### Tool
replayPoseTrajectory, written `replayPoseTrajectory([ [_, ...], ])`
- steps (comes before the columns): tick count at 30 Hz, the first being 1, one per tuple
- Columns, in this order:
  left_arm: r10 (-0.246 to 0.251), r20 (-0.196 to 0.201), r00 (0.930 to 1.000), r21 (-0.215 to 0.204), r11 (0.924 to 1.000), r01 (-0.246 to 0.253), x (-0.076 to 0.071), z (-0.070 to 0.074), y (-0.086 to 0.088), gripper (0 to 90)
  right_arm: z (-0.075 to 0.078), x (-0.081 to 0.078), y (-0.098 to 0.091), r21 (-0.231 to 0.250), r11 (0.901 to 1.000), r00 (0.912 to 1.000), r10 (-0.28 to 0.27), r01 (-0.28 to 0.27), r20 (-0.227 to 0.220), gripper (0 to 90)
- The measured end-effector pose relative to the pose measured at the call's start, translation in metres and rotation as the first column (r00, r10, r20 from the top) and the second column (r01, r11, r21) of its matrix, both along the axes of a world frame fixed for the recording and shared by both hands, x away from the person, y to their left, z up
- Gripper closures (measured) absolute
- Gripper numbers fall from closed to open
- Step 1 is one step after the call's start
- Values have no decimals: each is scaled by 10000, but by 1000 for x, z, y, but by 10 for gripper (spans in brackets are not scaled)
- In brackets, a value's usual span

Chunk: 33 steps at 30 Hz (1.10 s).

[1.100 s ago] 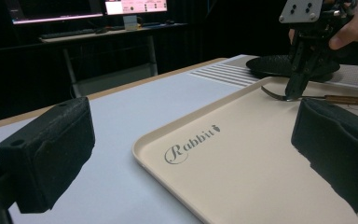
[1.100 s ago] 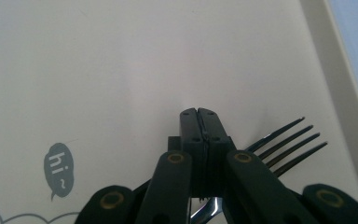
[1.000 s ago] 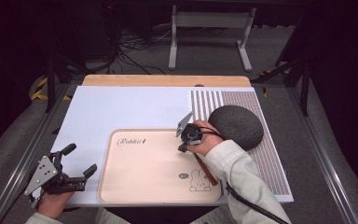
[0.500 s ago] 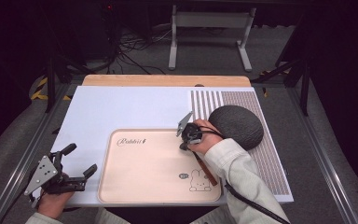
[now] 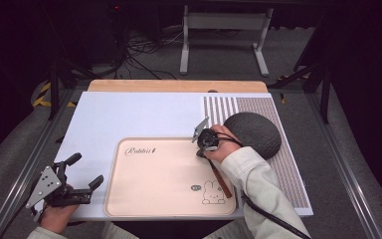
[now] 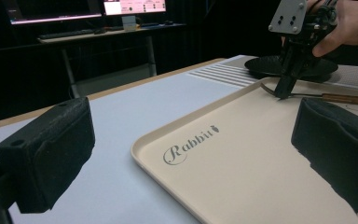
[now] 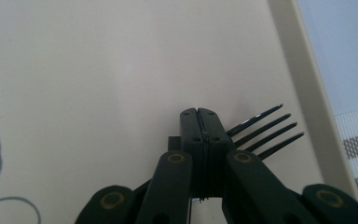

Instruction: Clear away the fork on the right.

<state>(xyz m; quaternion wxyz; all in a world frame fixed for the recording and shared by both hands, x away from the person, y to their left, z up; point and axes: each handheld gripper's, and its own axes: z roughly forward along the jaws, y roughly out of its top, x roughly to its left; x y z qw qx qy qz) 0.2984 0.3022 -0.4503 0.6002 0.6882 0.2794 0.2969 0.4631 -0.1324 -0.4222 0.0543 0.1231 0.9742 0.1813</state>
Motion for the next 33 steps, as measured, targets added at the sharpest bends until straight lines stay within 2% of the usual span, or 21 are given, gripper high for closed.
replayPoseTrajectory([
  [6, 3, -4, 10000, 3, 10000, -3, 0, 0, 0, 1, 0, 4, -9, -57, 9989, 9989, -461, 461, 38, 900],
  [21, -17, 14, 10000, 34, 10000, 17, 0, 0, 0, 1, 2, 10, -26, -180, 9923, 9925, -1221, 1221, 34, 900],
  [32, -38, -7, 10000, 33, 10000, 38, 1, 0, -1, 1, 2, 12, -37, -239, 9816, 9819, -1894, 1894, 19, 900],
  [33, -36, -13, 10000, 36, 10000, 36, 1, 0, -1, 1, 2, 12, -39, -245, 9776, 9779, -2090, 2089, -34, 900],
])
